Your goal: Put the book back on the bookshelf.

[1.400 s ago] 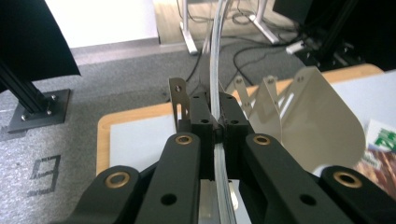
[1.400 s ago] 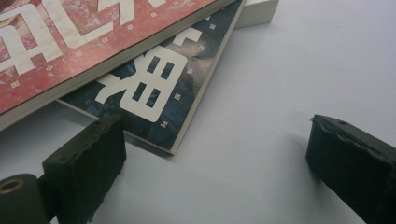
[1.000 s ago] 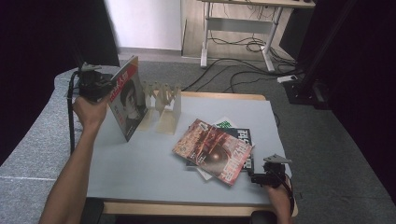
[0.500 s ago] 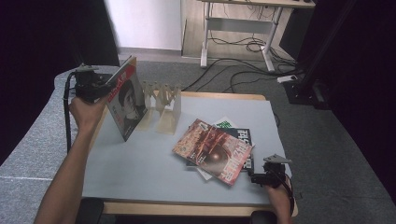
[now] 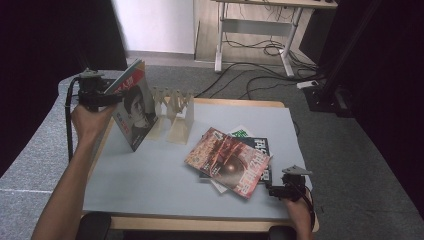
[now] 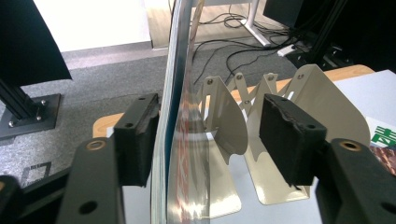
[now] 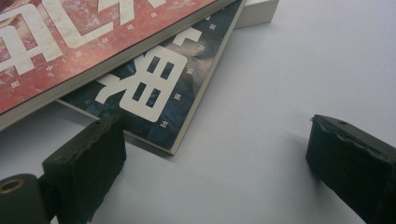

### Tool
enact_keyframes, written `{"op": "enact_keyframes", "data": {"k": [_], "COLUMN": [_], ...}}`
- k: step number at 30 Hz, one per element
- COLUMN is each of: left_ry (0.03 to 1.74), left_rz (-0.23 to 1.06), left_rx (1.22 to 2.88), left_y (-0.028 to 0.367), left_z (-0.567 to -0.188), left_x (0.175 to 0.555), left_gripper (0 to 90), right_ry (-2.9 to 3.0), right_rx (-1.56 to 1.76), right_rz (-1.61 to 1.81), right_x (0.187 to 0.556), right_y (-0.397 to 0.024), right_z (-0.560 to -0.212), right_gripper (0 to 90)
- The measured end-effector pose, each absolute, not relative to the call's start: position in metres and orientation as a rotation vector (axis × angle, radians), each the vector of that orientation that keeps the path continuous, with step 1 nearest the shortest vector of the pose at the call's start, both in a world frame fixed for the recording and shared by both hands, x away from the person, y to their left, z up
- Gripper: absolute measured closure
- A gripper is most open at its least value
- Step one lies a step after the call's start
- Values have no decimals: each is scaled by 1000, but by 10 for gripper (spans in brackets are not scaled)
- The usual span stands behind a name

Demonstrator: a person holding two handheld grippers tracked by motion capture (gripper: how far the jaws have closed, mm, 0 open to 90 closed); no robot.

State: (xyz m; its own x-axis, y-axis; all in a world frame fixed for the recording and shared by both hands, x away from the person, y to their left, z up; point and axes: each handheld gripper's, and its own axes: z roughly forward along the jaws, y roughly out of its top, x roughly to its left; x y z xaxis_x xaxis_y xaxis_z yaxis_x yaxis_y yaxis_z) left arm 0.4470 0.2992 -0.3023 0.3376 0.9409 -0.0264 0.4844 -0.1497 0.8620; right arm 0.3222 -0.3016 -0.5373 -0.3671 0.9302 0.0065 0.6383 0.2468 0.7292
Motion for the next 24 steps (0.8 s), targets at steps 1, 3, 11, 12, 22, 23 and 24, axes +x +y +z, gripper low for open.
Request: {"op": "enact_keyframes", "data": {"k": [1,3,11,12,22,23,24], "left_ry": [1265,1261,1250,1249,1235,1232,1228], "left_rz": [695,697,675,674,639,633,628], "left_rx": [1779,1785,1794,1794,1806,1805,1805], "left_y": [299,300,302,302,307,308,309], "left_z": [-302,-302,-306,-307,-309,-309,-309], "left_x": [447,446,445,444,435,433,432], "left_gripper": [365,335,240,228,140,137,133], "right_ry": [2095,2095,2095,2095,2094,2094,2094], "right_rx": [1430,1430,1430,1430,1429,1429,1429], "right_rz": [912,913,913,913,913,913,913], "right_x": [322,322,322,322,322,322,322], "right_y": [-302,-302,-302,-302,-302,-302,-302], "right_z": [-537,-537,-537,-537,-537,-537,-537], "right_gripper": [45,45,45,45,45,46,46]}}
